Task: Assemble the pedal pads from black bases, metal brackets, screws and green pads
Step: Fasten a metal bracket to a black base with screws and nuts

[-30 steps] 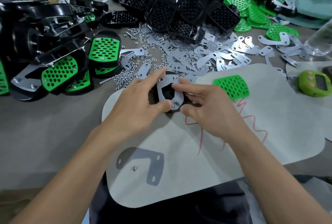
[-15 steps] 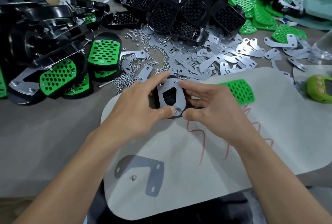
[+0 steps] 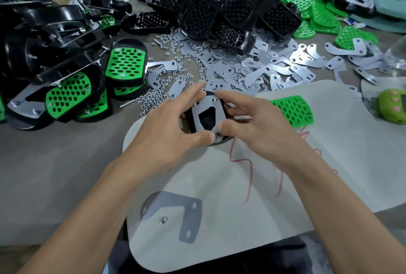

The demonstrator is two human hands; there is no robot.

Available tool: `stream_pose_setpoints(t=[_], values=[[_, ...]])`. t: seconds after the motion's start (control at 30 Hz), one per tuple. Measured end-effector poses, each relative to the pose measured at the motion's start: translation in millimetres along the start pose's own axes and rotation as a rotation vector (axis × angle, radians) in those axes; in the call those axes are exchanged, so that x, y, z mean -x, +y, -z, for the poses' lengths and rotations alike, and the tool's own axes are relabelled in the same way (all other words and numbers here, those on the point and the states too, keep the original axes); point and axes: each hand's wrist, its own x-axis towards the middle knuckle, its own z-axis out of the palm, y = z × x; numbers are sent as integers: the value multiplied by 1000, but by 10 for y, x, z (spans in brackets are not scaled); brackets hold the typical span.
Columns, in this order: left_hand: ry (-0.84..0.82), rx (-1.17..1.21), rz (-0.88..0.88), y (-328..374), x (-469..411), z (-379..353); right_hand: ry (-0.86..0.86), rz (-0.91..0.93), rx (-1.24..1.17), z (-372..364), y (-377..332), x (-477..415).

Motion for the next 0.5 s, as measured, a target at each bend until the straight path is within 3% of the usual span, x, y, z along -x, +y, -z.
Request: stream_pose_setpoints(t=[0.23,0.5], values=[[21,26,4,-24,-37,14,218,-86,240,-233,-169,-77],[1,-28,-26,18,-57,28,208,-2,322,-261,-137,-48]])
